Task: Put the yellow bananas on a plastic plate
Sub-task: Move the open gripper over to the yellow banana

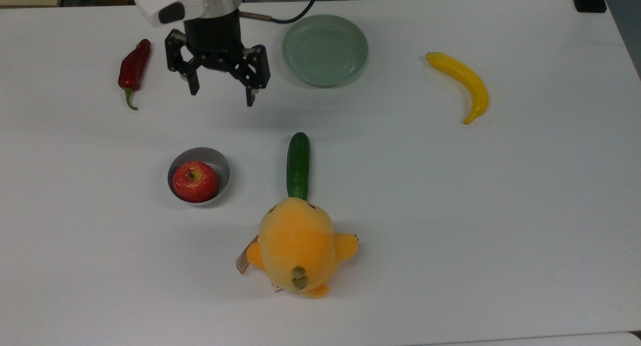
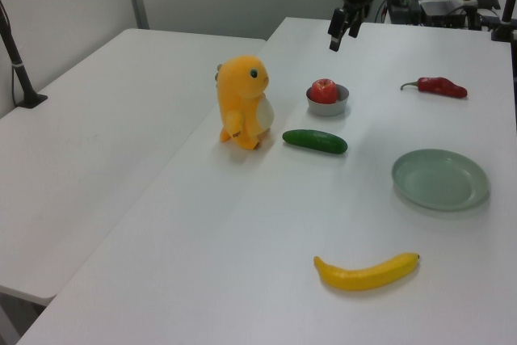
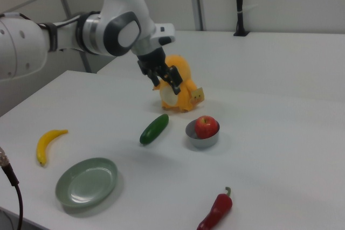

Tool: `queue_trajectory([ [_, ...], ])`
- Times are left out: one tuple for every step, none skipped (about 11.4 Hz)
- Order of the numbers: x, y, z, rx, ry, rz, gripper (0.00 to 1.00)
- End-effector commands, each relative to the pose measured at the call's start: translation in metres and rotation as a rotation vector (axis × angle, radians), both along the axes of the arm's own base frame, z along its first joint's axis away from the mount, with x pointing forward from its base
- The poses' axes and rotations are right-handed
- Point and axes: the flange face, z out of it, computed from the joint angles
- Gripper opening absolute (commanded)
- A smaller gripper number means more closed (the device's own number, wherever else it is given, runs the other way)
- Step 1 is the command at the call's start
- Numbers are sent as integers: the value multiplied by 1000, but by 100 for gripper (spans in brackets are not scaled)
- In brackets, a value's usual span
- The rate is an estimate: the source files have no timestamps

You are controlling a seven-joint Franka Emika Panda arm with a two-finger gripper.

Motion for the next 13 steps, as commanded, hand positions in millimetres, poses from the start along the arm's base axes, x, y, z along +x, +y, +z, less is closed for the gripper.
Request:
queue_trajectory([
  [18,-16,-28,-56,-9,4,100],
  [22,-19,-39,-68,-4,5,100],
  [27,-23,-48,-78,-12,6,100],
  [30,-26,-57,-91,-12,10,100],
  [31,-25,-61,-92,-7,12,100],
  [31,-24,-62,-92,-4,7,100],
  [31,-23,-62,-94,-6,-5,100],
  [31,-21,-62,-101,-8,-13,100],
  [31,-19,-63,-102,-8,-16,100],
  [31,-17,-63,-101,-6,-13,100],
  [31,-13,-64,-98,-5,-9,100],
  [31,4,-64,-95,-6,5,100],
  [30,21,-63,-85,-10,-5,100],
])
